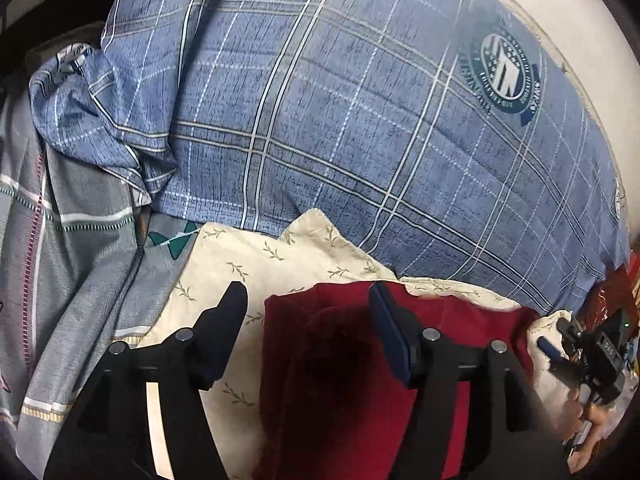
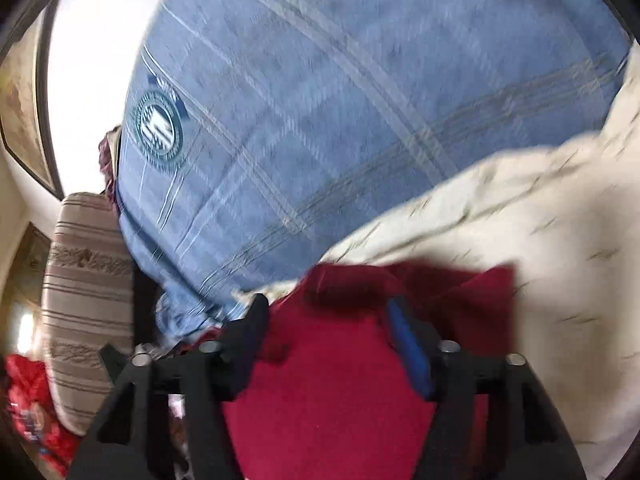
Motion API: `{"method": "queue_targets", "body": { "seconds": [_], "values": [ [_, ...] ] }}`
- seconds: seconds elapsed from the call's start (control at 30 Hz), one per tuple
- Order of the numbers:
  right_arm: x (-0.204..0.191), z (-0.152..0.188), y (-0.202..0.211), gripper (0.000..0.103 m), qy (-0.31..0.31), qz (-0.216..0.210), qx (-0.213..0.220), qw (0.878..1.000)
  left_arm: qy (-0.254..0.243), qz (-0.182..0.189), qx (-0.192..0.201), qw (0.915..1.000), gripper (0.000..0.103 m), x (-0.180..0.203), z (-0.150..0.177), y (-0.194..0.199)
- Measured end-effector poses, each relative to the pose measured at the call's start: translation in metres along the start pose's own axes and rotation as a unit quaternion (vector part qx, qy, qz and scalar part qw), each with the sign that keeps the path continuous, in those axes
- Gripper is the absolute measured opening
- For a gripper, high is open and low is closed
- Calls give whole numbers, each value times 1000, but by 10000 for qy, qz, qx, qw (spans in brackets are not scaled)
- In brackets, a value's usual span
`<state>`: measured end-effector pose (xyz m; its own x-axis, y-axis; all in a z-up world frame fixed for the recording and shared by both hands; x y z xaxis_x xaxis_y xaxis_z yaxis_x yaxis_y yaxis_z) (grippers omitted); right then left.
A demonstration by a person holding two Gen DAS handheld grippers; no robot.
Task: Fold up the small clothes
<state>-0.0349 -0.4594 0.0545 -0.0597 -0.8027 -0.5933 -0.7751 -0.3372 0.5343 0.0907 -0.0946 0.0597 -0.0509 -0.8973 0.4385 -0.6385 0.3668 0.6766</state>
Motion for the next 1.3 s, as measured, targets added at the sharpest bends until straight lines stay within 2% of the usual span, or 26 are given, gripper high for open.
{"method": "queue_targets", "body": {
  "seconds": [0.13, 0.23, 0.3, 0.33, 0.4, 0.43, 0.53, 0.57, 0.63, 0.73, 0.8, 0.93, 1.07, 1.1, 1.17, 1.3],
  "values": [
    [-26, 5, 7, 56, 660, 85, -40, 9978, -121, -129, -142, 9997, 64, 4, 10, -10],
    [-39, 14, -24, 44, 1391, 761, -403, 9865, -318, -481, -391, 9976, 64, 2, 24, -29],
    [-31, 17, -48, 38, 1473, 1044, -650, 9814, -438, -717, -544, 9950, 64, -4, 33, -41],
    [-24, 17, -57, 33, 1553, 1281, -698, 9770, -478, -801, -572, 9940, 64, -7, 36, -45],
    [4, 12, -71, 28, 1750, 2238, -704, 9562, -498, -934, -615, 9925, 65, -13, 40, -52],
    [17, 10, -75, 24, 1689, 2517, -709, 9503, -483, -943, -639, 9923, 67, -14, 41, -54],
    [38, 1, -69, 20, 1003, 2252, -566, 9675, -480, -950, -641, 9922, 68, -15, 40, -56],
    [38, -3, -59, 27, 981, 2279, -436, 9678, -457, -944, -644, 9924, 68, -15, 39, -56],
    [34, -6, -39, 29, 1045, 2431, -289, 9639, -446, -956, -629, 9924, 68, -15, 39, -55],
    [8, 8, -16, 30, 1327, 2051, -310, 9692, -455, -992, -580, 9923, 68, -12, 37, -52],
    [-5, 26, -9, 30, 1647, 1954, -455, 9657, -504, -1034, -518, 9920, 68, -9, 38, -48],
    [9, 53, -27, 30, 1777, 2251, -952, 9533, -633, -1096, -401, 9911, 68, -3, 41, -40],
    [12, 47, -22, 32, 1511, 2180, -816, 9607, -746, -1119, -337, 9903, 68, 1, 42, -33],
    [6, 44, -17, 36, 1473, 2160, -728, 9625, -779, -1131, -320, 9900, 68, 2, 42, -32],
    [-5, 42, -11, 51, 1539, 2087, -623, 9638, -839, -1156, -278, 9894, 68, 5, 42, -28],
    [-39, 49, -21, 51, 1814, 1795, -702, 9643, -976, -1133, -141, 9887, 68, 12, 42, -15]
  ]
}}
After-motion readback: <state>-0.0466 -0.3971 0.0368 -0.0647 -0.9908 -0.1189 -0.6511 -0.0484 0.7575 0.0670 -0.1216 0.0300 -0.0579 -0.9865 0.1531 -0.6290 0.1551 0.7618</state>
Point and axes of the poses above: each gripper's, at about its wrist camera, not at the fingertips, and y roughly against the way its jaws point, x to its right, z to its underside, the point moved 7 cm from there along -y, roughly the way its jaws point, and after that the axes turned 8 degrees about y, right-handed, at the moved point
